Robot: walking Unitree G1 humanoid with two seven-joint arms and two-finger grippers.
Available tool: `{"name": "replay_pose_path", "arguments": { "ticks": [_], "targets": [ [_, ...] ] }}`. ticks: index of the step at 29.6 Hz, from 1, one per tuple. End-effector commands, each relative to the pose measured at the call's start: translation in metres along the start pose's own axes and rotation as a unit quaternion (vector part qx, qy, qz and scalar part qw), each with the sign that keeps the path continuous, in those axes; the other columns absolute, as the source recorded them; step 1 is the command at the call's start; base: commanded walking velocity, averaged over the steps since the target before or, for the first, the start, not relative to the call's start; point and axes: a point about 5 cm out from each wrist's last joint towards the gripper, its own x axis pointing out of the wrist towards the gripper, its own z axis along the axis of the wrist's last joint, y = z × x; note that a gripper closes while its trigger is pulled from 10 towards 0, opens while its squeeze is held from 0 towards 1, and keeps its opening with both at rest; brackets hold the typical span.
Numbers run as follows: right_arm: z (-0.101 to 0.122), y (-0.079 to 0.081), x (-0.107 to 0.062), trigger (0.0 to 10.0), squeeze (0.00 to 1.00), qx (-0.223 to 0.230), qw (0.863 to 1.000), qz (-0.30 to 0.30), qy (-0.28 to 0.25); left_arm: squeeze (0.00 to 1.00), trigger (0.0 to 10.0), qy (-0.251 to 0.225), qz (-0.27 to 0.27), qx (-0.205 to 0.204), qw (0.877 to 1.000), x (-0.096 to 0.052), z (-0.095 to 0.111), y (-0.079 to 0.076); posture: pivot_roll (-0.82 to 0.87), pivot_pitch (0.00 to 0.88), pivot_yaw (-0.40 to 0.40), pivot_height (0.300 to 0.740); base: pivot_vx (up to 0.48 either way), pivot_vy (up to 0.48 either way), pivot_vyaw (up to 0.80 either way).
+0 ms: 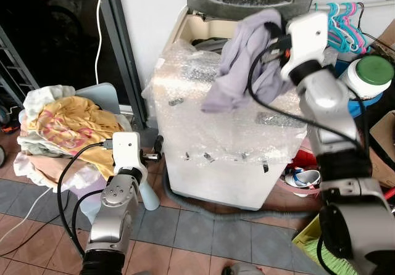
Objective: Clothes washing
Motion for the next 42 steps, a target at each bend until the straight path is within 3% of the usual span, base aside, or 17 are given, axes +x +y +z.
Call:
{"name": "replay_pose_path", "arguments": {
  "ticks": [1,12,19,26,27,28,29,30,31,32,37,42],
  "targets": [
    [0.014,-0.001,0.011,10.0,0.0,-0.01,0.999,0.013,-0.03,0.0,10.0,-0.001,0.006,0.001,1.0,0.001,0.001,0.003,-0.02,0.0,-0.003,0.74,0.315,0.0,0.0],
    [0.025,0.011,0.027,10.0,0.0,-0.028,0.996,0.055,-0.066,0.0,10.0,-0.001,0.011,-0.004,1.0,0.0,0.0,0.001,-0.02,0.0,-0.012,0.74,0.352,0.0,0.0],
    [0.038,-0.007,0.038,10.0,0.0,-0.011,0.996,-0.001,-0.086,0.0,10.0,0.001,0.006,-0.004,1.0,0.002,-0.001,-0.001,-0.02,0.0,-0.014,0.74,0.4,0.0,0.0],
    [0.03,0.003,0.038,10.0,0.0,-0.025,0.997,0.0,-0.077,0.0,10.0,-0.004,0.009,-0.006,1.0,0.003,-0.001,-0.002,-0.02,0.0,-0.019,0.74,0.178,0.0,0.0],
    [0.021,0.001,0.037,10.0,0.06,-0.019,0.999,-0.015,-0.045,0.0,10.0,-0.008,0.012,-0.006,1.0,0.003,0.0,-0.002,-0.02,0.0,-0.02,0.74,0.0,0.0,0.0],
    [0.016,0.0,0.037,10.0,0.06,-0.016,0.999,-0.021,-0.031,0.0,10.0,-0.009,0.013,-0.006,1.0,0.003,0.001,-0.002,-0.02,0.0,-0.02,0.74,0.0,0.0,0.0],
    [0.003,-0.002,0.035,10.0,1.0,-0.003,0.999,-0.04,0.014,0.0,10.0,-0.005,0.016,-0.005,1.0,0.002,0.0,-0.001,-0.02,0.0,-0.021,0.74,0.0,0.0,0.0],
    [-0.015,-0.004,0.03,10.0,1.0,0.019,0.995,-0.062,0.071,0.0,10.0,0.0,0.02,-0.005,1.0,0.002,-0.002,0.0,-0.02,0.0,-0.021,0.74,0.0,0.0,0.0],
    [-0.015,-0.004,0.03,10.0,1.0,0.019,0.995,-0.062,0.071,0.0,10.0,0.0,0.02,-0.005,1.0,0.002,-0.002,0.0,-0.02,0.0,-0.021,0.74,0.0,0.0,0.0],
    [-0.027,-0.005,0.025,10.0,1.0,0.038,0.991,-0.072,0.104,0.0,10.0,0.001,0.02,-0.006,1.0,0.002,-0.002,0.0,-0.02,0.0,-0.021,0.74,0.0,0.0,0.0],
    [-0.03,0.001,0.018,10.0,1.0,0.023,0.994,-0.053,0.088,0.0,10.0,0.002,0.019,-0.006,1.0,0.002,-0.002,0.0,-0.02,0.0,-0.021,0.74,0.0,0.0,0.0],
    [-0.041,0.005,0.007,10.0,1.0,0.044,0.993,-0.049,0.098,0.0,10.0,0.007,0.02,-0.007,1.0,0.003,-0.003,0.0,-0.03,0.0,-0.017,0.74,0.0,0.0,0.0]
  ]
}}
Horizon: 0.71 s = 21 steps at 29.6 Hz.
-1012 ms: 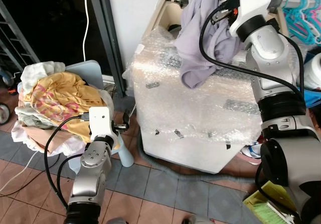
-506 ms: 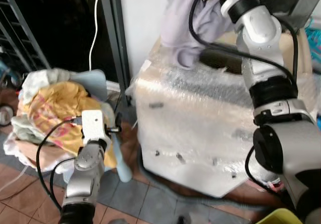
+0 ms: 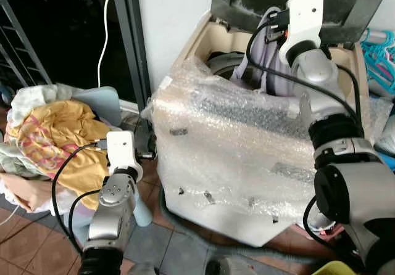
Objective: Clothes washing
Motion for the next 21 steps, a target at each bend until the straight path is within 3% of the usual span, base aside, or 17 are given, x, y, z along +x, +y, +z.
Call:
{"name": "replay_pose_path", "arguments": {
  "ticks": [1,4,8,10,11,12,14,16,17,19,21],
  "targets": [
    [0.018,-0.005,0.001,10.0,1.0,0.009,0.999,-0.006,-0.041,0.0,10.0,0.003,-0.001,0.001,1.0,0.001,0.0,-0.001,-0.03,0.0,-0.017,0.74,0.0,0.0,0.0],
    [0.016,-0.004,-0.002,10.0,1.0,0.014,0.999,-0.005,-0.045,0.0,10.0,0.003,-0.001,0.001,1.0,0.001,0.001,-0.001,-0.03,0.0,-0.016,0.74,0.0,0.0,0.0],
    [0.0,0.011,-0.018,10.0,1.0,0.019,0.999,0.021,-0.04,0.0,10.0,0.001,0.004,0.0,1.0,0.0,0.001,0.0,-0.03,0.0,-0.016,0.74,0.0,0.0,0.0],
    [-0.008,0.026,-0.031,10.0,1.0,0.016,0.997,0.068,-0.037,0.0,10.0,0.001,0.007,0.0,1.0,0.0,0.001,0.0,-0.02,0.0,-0.015,0.74,0.0,0.0,0.0],
    [-0.008,0.026,-0.031,10.0,1.0,0.016,0.997,0.068,-0.037,0.0,10.0,0.001,0.007,0.0,1.0,0.0,0.001,0.0,-0.02,0.0,-0.015,0.74,0.0,0.0,0.0],
    [-0.017,0.035,-0.038,10.0,1.0,0.006,0.994,0.107,-0.009,0.0,10.0,0.002,0.008,0.001,1.0,-0.001,0.001,0.001,-0.02,0.0,-0.012,0.74,0.0,0.0,0.0],
    [-0.017,0.035,-0.038,10.0,1.0,0.006,0.994,0.107,-0.009,0.0,10.0,0.002,0.008,0.001,1.0,-0.001,0.001,0.001,-0.02,0.0,-0.012,0.74,0.0,0.0,0.0],
    [-0.04,0.048,-0.058,10.0,1.0,0.018,0.978,0.194,0.073,0.0,10.0,0.006,0.005,0.006,1.0,0.0,0.001,0.001,-0.03,0.0,-0.005,0.74,0.0,0.0,0.0],
    [-0.04,0.048,-0.058,10.0,1.0,0.018,0.978,0.194,0.073,0.0,10.0,0.006,0.005,0.006,1.0,0.0,0.001,0.001,-0.03,0.0,-0.005,0.74,0.0,0.0,0.0],
    [-0.051,0.051,-0.073,10.0,1.0,0.05,0.964,0.238,0.111,0.0,10.0,0.008,0.0,0.008,1.0,0.001,0.0,-0.001,-0.04,0.0,-0.003,0.74,0.0,0.0,0.0],
    [-0.05,0.052,-0.08,10.0,1.0,0.059,0.959,0.257,0.107,0.0,10.0,0.008,-0.002,0.009,1.0,0.001,0.0,-0.001,-0.04,0.0,-0.002,0.74,0.0,0.0,0.0]
  ]
}}
